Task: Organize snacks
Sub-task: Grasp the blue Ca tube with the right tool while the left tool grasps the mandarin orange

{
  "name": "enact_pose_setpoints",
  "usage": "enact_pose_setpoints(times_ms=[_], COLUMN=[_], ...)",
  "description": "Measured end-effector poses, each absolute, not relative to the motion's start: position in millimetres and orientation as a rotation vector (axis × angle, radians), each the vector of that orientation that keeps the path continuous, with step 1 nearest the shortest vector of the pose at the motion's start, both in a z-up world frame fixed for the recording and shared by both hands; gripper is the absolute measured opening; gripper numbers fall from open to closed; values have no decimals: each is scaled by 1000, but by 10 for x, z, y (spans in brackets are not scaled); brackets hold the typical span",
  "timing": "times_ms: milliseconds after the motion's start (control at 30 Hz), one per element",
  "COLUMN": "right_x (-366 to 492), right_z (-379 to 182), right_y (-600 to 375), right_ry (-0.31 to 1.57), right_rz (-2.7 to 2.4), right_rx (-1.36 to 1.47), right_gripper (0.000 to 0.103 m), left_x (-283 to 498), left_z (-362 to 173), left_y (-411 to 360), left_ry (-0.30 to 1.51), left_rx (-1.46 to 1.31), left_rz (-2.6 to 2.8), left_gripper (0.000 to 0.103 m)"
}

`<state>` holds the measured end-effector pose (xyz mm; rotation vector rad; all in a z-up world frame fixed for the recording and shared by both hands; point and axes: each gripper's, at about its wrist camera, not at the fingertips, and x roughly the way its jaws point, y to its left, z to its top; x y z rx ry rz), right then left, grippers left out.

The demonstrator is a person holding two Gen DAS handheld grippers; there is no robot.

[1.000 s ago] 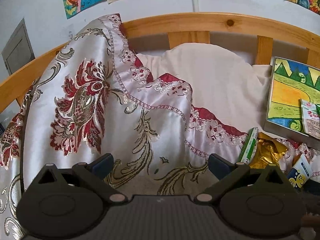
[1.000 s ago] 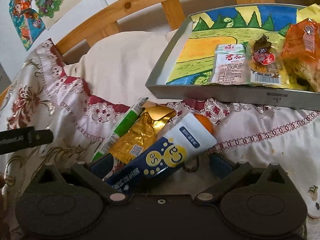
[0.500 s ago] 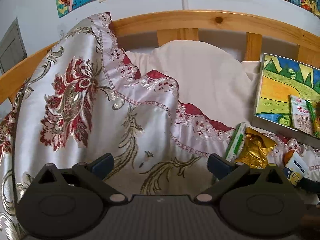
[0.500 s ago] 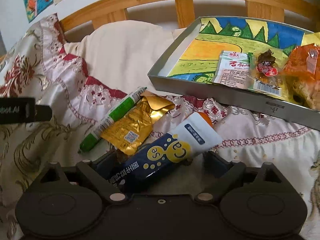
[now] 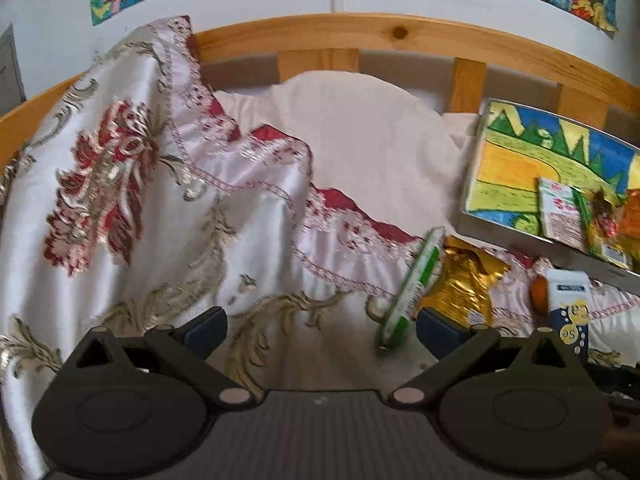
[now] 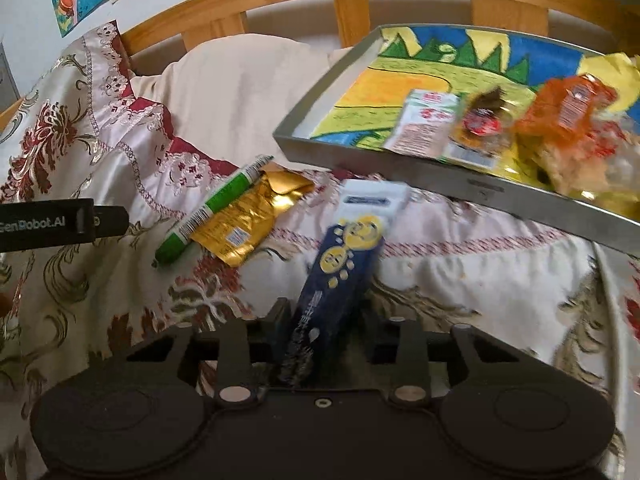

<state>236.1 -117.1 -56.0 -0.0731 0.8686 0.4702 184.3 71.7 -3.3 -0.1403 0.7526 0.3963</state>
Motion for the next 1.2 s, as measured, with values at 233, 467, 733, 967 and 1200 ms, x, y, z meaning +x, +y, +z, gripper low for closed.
enact_pose_setpoints(times_ms=[233,467,733,967,1200], right_x=[2214,2310,2333,2331,2350], right_z=[-458,-442,-404,-356,-353], right_y=[-1529,-1678,-1699,-1799,-1826], right_ry=[826,839,836,842,845], right_rz=[490,494,490,481,492], right_rx=[-165,-159,-208,-217,-217], right_gripper=[29,27,27,27,27], left_x=[1909,2123,2394,2577,2695], left_z=[-166,-227,-237,-292,-387], left_y=[527,290,50,-248,-318], left_ry=[775,763,705,697,716], left_rx=[-154,-71,-32,62,49], left_rz=[283,183,23,-68,-98], left_gripper=[102,102,102,94,74])
